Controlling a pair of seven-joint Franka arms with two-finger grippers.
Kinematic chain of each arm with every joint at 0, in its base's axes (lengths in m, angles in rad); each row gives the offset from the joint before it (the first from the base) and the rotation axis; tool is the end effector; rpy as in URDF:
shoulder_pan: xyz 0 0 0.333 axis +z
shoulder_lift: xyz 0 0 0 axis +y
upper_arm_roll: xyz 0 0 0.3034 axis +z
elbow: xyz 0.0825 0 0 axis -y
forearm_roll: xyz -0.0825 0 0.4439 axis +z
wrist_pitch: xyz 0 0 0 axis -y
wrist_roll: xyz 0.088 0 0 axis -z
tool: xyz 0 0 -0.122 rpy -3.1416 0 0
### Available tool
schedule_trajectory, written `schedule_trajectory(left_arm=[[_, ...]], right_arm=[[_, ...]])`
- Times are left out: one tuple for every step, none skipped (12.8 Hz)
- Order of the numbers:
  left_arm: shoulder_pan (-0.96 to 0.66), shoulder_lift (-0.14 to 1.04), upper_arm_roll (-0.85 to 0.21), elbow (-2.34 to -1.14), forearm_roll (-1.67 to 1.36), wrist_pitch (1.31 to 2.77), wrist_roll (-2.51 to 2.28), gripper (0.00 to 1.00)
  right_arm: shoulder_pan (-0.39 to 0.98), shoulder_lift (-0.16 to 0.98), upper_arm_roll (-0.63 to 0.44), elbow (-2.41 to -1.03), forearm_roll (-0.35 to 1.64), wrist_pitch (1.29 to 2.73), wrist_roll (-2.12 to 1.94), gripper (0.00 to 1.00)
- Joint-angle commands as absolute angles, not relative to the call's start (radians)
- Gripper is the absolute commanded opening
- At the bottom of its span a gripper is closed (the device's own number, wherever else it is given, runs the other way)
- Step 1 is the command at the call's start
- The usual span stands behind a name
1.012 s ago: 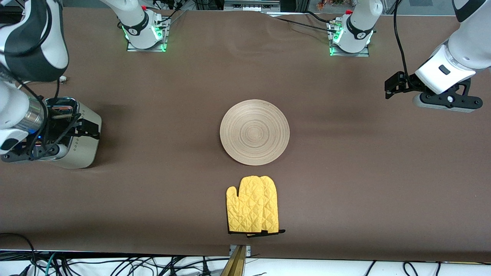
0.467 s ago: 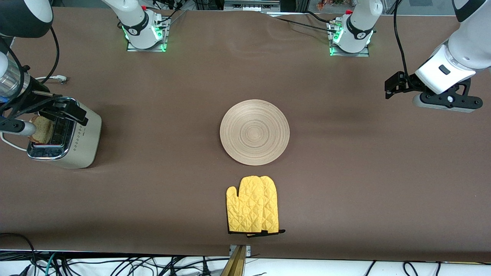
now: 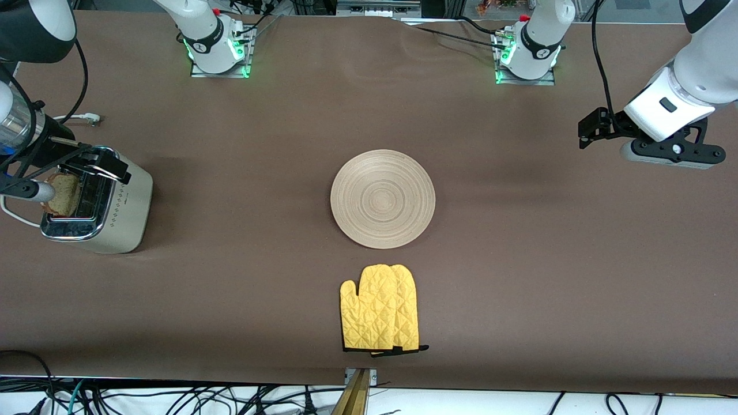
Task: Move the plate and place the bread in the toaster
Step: 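Open the right gripper and raise it away from the toaster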
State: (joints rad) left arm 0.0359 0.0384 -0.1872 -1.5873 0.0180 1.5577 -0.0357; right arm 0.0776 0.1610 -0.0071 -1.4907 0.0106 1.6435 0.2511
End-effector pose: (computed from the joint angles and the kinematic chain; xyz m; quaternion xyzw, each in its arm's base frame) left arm 0.6147 -0.0897 0.5637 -0.9977 0.0580 0.0330 0.0085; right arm 0.6644 0.0484 0.5429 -0.9959 0.0905 0.0048 0.0040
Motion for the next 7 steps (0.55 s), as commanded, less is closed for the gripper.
schedule_trajectory(left_arm=[[0.029,0.041,-0.190,-1.568,0.054,1.543,-0.052,1.00],[0.028,0.041,-0.190,-1.568,0.054,1.543,-0.052,1.00],[0.029,0.041,-0.190,-1.568,0.054,1.543,-0.052,1.00],[0.028,0.041,-0.190,-1.568,0.054,1.543,-0.052,1.00],[0.028,0.041,-0.190,-1.568,0.054,1.543,-0.052,1.00],[0.029,0.040,-0.190,-1.568,0.054,1.543,-0.051,1.00],[0.028,0.041,-0.190,-1.568,0.054,1.543,-0.051,1.00]], right_arm=[[0.067,0.138,0.020,-1.488,-0.003,1.617,0.262,1.00],[0.067,0.140,0.020,-1.485,-0.014,1.617,0.250,1.00],[0.067,0.146,0.018,-1.483,-0.015,1.617,0.224,1.00],[0.066,0.147,0.018,-1.483,-0.015,1.615,0.198,1.00],[0.061,0.147,0.015,-1.483,-0.014,1.617,0.181,1.00],[0.058,0.147,0.012,-1.483,-0.011,1.617,0.163,1.00],[0.058,0.150,0.012,-1.483,-0.015,1.617,0.141,1.00]])
